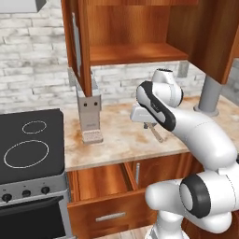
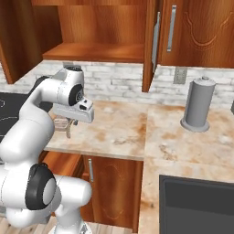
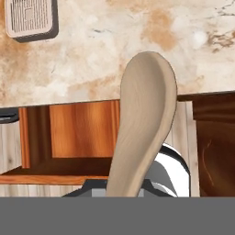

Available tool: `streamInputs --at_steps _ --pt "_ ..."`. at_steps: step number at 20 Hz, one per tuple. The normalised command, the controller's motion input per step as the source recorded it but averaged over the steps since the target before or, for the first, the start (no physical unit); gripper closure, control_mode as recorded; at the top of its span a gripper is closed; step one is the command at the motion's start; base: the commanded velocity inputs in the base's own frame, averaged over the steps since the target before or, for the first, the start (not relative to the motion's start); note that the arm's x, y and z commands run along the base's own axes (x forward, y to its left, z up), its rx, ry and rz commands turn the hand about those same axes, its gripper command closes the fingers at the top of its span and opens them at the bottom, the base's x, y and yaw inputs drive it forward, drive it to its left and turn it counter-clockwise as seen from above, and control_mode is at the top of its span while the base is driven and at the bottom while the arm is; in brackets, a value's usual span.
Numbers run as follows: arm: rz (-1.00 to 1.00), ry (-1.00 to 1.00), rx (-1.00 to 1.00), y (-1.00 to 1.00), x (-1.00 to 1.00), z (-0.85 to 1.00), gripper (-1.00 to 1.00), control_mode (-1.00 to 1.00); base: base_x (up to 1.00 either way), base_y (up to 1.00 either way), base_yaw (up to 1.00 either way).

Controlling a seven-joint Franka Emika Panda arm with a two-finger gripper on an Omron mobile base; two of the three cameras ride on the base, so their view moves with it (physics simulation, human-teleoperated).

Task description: Organize the utensils by type. Pick up the wooden spoons from the counter and place them in the open cabinet. Then pick up the metallic utensils from the counter and place them in the open drawer.

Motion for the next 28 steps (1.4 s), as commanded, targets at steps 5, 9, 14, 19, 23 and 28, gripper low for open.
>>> streamInputs --at_steps 5,9,14,19,23,28 --pt "0.0 0.0 0.0 0.0 0.0 0.0 1.0 1.0 0.32 -0.05 0.0" --pt "0.0 0.0 0.0 0.0 0.0 0.0 1.0 1.0 0.32 -0.05 0.0" --pt "0.0 0.0 0.0 0.0 0.0 0.0 1.0 1.0 0.32 -0.05 0.0" --pt "0.0 0.0 0.0 0.0 0.0 0.0 1.0 1.0 0.29 -0.04 0.0" --pt "0.0 0.0 0.0 0.0 0.0 0.0 1.0 1.0 0.28 -0.04 0.0" --pt "0.0 0.0 0.0 0.0 0.0 0.0 1.0 1.0 0.31 -0.03 0.0"
